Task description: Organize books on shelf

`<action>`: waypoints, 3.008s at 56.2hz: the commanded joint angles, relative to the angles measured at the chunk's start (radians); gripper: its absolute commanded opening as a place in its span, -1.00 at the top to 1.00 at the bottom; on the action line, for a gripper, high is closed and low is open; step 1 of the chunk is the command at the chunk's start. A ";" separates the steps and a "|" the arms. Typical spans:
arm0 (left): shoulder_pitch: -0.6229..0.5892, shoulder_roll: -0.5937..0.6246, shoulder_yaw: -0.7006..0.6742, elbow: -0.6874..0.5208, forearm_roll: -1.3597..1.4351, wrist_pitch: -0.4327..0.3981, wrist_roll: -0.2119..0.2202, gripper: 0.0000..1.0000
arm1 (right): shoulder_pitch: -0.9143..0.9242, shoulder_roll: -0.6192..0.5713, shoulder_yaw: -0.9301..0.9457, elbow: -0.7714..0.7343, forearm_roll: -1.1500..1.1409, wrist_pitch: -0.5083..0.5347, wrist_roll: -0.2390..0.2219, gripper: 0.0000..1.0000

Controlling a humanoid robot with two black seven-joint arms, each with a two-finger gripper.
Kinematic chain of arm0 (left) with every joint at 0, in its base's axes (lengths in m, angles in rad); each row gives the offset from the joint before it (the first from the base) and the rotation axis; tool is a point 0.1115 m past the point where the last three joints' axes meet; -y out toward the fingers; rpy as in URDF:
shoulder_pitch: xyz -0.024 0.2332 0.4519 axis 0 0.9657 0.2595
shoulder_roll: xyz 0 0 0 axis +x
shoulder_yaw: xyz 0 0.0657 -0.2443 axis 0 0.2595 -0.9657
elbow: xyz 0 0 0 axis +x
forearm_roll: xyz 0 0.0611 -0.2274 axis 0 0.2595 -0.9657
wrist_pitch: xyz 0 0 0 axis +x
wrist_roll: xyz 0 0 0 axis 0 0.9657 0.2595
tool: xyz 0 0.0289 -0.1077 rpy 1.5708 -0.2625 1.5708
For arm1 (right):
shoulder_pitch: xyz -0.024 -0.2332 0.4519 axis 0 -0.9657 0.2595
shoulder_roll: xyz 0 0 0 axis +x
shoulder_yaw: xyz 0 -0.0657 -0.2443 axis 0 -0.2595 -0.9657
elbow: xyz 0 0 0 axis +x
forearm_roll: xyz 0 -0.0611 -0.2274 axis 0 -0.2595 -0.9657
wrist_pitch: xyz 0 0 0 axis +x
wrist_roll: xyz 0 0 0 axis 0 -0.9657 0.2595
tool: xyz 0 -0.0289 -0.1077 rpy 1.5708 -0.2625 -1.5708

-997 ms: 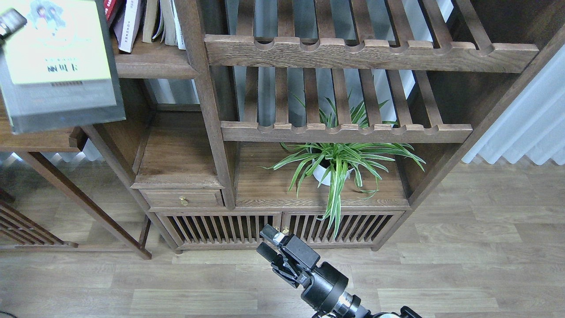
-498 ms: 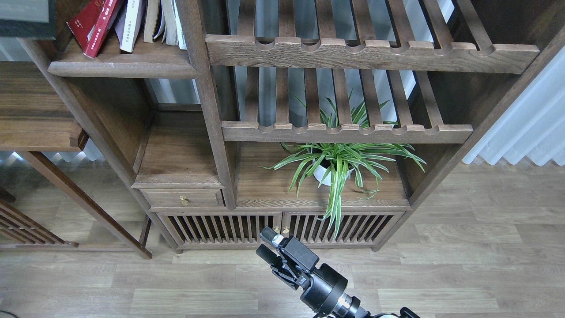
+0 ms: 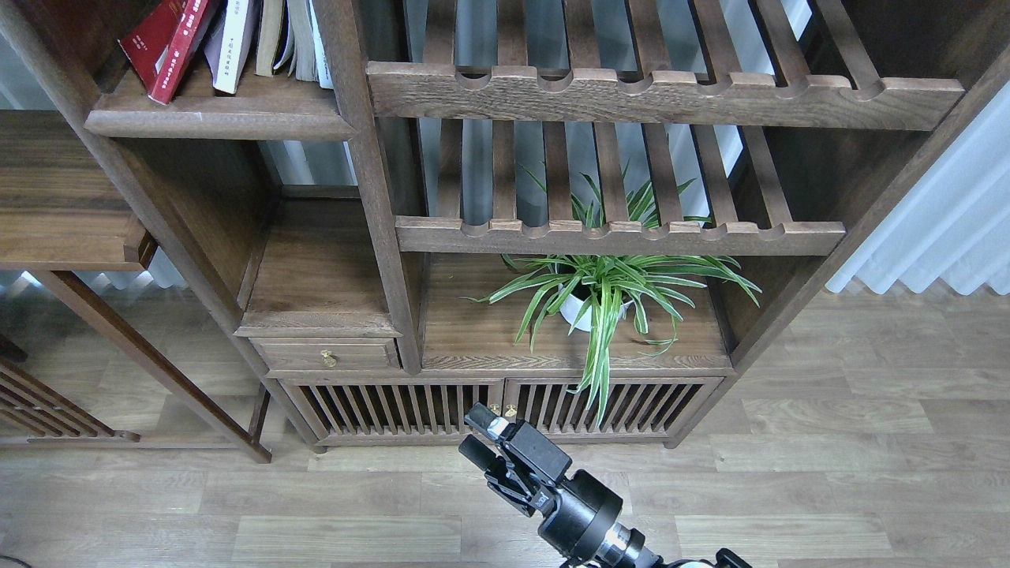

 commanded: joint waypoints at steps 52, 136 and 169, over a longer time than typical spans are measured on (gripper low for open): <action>-0.132 -0.191 0.128 0.285 0.179 0.000 0.000 -0.31 | -0.008 0.000 0.003 0.006 0.002 0.000 0.000 -0.98; 0.425 -0.201 -0.015 -0.351 -0.137 0.000 0.000 -0.99 | 0.021 0.000 0.092 -0.011 -0.001 0.000 0.000 -0.97; 0.839 -0.569 -0.079 -0.350 -0.117 0.000 0.000 -0.99 | 0.044 0.000 0.150 -0.063 0.000 0.000 0.000 -0.97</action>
